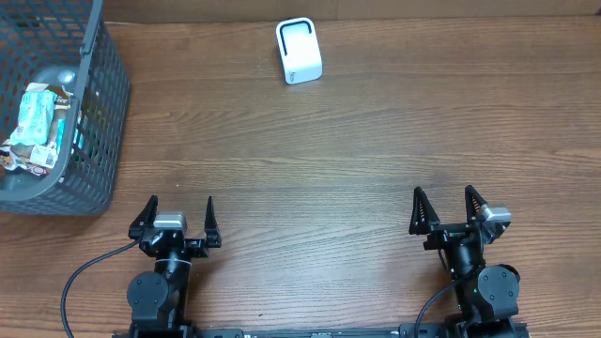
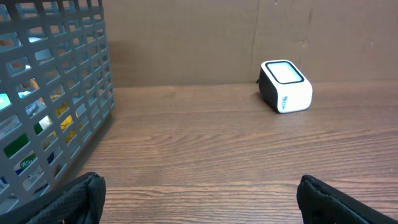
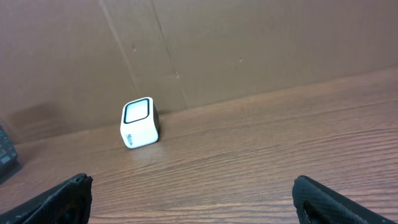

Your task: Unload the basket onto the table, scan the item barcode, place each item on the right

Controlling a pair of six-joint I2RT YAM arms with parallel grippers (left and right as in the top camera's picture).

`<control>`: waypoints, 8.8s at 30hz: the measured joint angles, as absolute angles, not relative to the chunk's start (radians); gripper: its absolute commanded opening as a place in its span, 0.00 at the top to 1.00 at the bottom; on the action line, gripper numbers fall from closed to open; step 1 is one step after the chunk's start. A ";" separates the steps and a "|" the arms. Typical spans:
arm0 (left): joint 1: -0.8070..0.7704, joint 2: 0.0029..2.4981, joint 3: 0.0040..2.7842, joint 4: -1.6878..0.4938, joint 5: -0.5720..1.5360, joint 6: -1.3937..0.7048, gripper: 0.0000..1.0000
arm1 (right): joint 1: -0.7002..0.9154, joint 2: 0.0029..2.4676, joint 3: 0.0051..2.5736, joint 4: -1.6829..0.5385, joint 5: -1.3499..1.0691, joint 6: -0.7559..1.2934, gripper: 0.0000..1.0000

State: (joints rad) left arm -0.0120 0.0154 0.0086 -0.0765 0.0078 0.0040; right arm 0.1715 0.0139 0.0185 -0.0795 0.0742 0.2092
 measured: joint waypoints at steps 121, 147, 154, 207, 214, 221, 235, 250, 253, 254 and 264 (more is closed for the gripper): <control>-0.012 0.015 0.009 -0.075 -0.041 0.004 0.00 | 0.171 0.014 0.019 -0.080 0.075 0.209 0.00; -0.012 0.049 0.709 -0.178 0.062 0.000 0.00 | 0.171 0.014 0.019 -0.080 0.075 0.209 0.00; -0.012 0.233 1.007 -0.323 0.079 0.000 0.00 | 0.171 0.014 0.019 -0.080 0.075 0.209 0.00; 0.435 1.445 1.871 -0.978 0.021 0.086 0.00 | 0.171 0.014 0.018 -0.080 0.074 0.209 0.00; 0.625 1.539 1.871 -0.979 0.119 0.086 0.00 | 0.171 0.014 0.019 -0.080 0.075 0.209 0.00; 0.754 1.709 1.871 -1.039 0.229 0.110 0.01 | 0.171 0.014 0.019 -0.080 0.075 0.209 0.00; 0.765 1.924 1.871 -1.088 0.321 0.252 0.23 | 0.171 0.014 0.019 -0.080 0.074 0.209 0.00; 0.634 2.023 1.871 -1.077 0.303 0.315 0.26 | 0.171 0.014 0.018 -0.080 0.075 0.209 0.00; 0.621 2.026 1.871 -1.077 0.293 0.315 0.26 | 0.171 0.014 0.019 -0.080 0.074 0.209 0.00; 0.616 2.027 1.871 -1.076 0.287 0.315 0.26 | 0.171 0.014 0.019 -0.080 0.075 0.209 0.00; 0.597 2.027 1.871 -1.077 0.182 0.306 0.25 | 0.171 0.014 0.019 -0.080 0.075 0.209 0.00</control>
State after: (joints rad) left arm 0.5968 2.0270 1.8713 -1.0775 0.1818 0.3061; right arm 0.1715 0.0139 0.0185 -0.0803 0.0746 0.2089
